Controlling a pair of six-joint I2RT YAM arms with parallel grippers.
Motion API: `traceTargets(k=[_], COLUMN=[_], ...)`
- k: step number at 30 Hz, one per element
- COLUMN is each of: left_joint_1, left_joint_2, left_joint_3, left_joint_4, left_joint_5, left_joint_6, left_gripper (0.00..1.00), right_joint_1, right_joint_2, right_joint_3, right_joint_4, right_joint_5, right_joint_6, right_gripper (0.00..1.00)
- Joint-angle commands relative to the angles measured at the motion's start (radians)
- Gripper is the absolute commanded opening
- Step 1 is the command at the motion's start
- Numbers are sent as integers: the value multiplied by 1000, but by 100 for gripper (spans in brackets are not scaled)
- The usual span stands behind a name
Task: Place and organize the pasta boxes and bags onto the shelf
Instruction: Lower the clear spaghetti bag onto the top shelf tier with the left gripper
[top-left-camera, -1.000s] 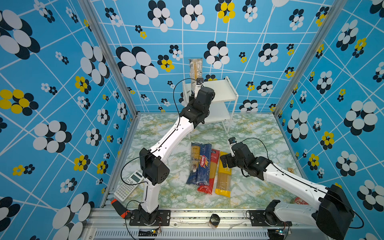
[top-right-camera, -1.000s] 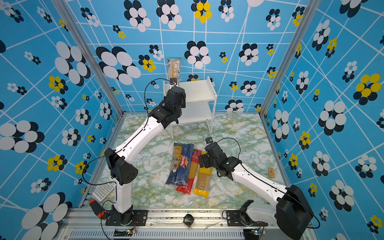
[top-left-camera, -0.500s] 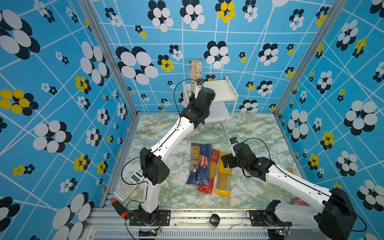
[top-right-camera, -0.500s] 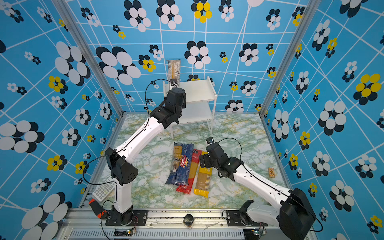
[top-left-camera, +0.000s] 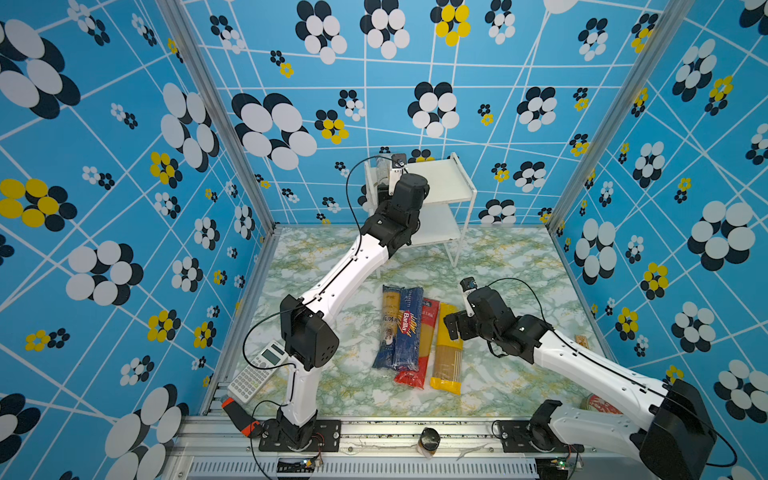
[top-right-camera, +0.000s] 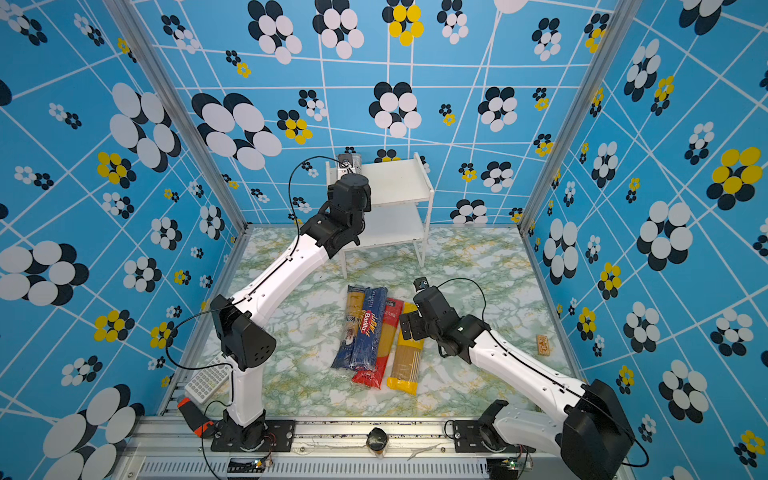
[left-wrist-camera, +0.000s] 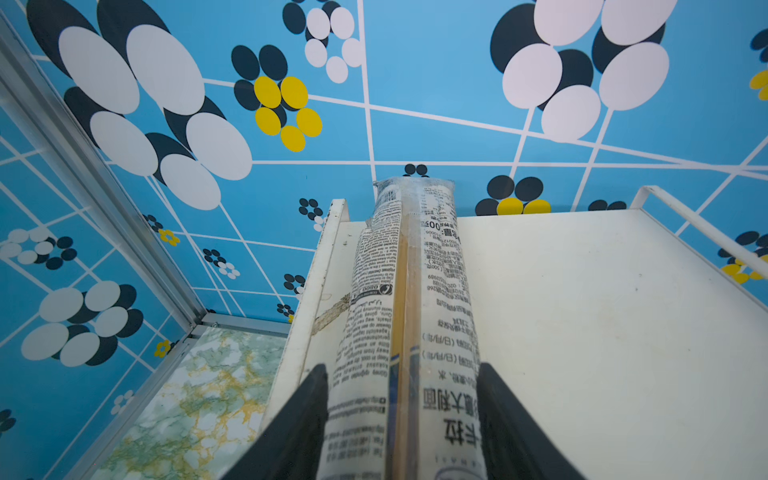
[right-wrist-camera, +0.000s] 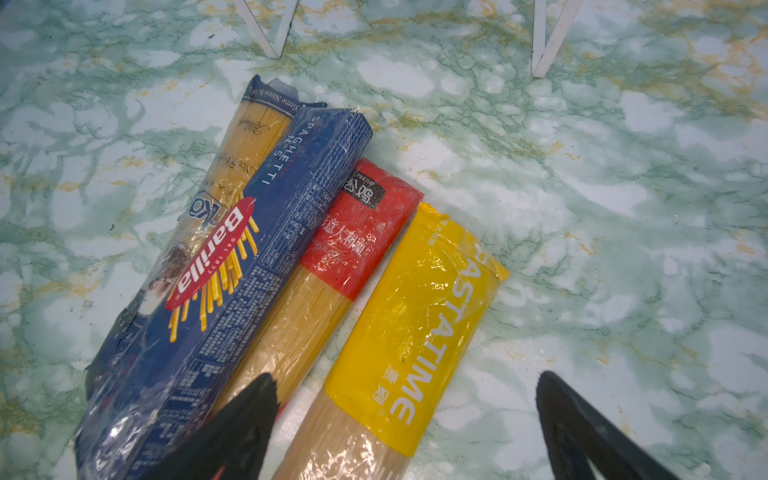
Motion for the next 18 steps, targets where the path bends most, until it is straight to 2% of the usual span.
traceTargets(k=[1, 4, 7, 12, 18], left_joint_1=[4, -6, -13, -24, -48], left_joint_2=[-17, -16, -5, -8, -31], left_joint_3=[1, 0, 23, 29, 32], left_joint_4=[32, 50, 49, 58, 115], left_joint_5=[-20, -18, -21, -35, -33], left_joint_6=[14, 36, 52, 56, 116], left_gripper=[64, 70, 87, 99, 99], right_joint_1=[8, 8, 7, 8, 8], right_joint_2=[-30, -51, -59, -58, -70], right_joint_3=[34, 26, 29, 48, 70], right_joint_4=[-60, -50, -56, -100, -121], right_joint_5=[-51, -59, -68, -52, -45], right_joint_6=[10, 8, 7, -8, -30], right_gripper=[99, 99, 99, 99, 99])
